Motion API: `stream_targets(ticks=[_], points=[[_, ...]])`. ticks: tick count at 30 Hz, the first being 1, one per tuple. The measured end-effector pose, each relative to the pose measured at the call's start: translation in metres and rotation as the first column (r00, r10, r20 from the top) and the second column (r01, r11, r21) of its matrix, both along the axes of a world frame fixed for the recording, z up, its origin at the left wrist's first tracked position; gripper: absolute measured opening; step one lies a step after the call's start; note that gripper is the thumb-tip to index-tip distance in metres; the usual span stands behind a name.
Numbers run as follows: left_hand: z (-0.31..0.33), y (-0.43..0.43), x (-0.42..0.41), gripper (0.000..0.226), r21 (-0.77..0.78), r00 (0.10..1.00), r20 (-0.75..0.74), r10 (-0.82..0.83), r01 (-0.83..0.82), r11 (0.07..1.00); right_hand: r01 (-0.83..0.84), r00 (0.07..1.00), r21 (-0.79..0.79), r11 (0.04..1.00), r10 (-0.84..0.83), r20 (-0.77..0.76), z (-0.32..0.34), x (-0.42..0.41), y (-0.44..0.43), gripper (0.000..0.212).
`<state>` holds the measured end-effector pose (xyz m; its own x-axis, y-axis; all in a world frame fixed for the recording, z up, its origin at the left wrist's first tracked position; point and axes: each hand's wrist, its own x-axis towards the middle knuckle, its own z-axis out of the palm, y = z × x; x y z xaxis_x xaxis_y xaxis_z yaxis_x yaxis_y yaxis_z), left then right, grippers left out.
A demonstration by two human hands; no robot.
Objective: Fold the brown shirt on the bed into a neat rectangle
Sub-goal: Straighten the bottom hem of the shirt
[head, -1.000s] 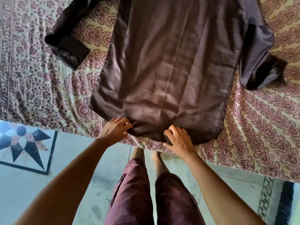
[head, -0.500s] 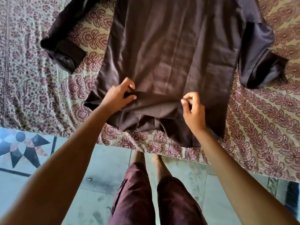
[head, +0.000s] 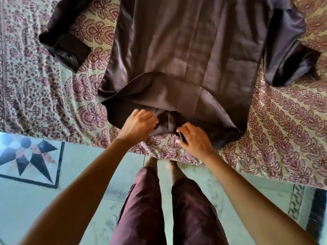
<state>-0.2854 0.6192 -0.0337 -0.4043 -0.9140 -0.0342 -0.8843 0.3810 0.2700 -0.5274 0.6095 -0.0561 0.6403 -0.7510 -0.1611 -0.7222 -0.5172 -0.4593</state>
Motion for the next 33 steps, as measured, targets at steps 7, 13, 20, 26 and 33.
stream_targets(ticks=[7, 13, 20, 26, 33], points=[[-0.013, 0.025, 0.007, 0.042, 0.310, 1.000, -0.030, 0.005, 0.004, 0.951, 0.360, 0.929, 0.206, 0.910, -0.371, 0.015, -0.001, 0.008, 0.018, 0.008], [-0.008, 0.010, -0.010, 0.041, 0.458, 0.998, 0.012, 0.058, -0.057, 0.887, 0.641, 0.738, 0.327, 0.695, -0.674, -0.014, 0.009, 0.014, -0.003, 0.019], [-0.011, 0.010, -0.009, 0.033, 0.677, 0.870, -0.161, 0.466, -0.247, 0.693, 0.492, 0.868, 0.259, 0.831, -0.491, -0.073, 0.014, 0.013, 0.013, 0.054], [-0.004, 0.012, -0.015, 0.044, 0.569, 0.963, -0.109, 0.246, -0.142, 0.810, 0.579, 0.815, -0.015, 0.815, -0.580, -0.017, 0.011, 0.024, 0.015, 0.022], [-0.016, 0.026, -0.017, 0.054, 0.428, 0.973, 0.114, -0.202, 0.135, 0.894, 0.348, 0.937, -0.048, 0.936, -0.348, 0.019, 0.018, 0.021, 0.031, 0.041]])
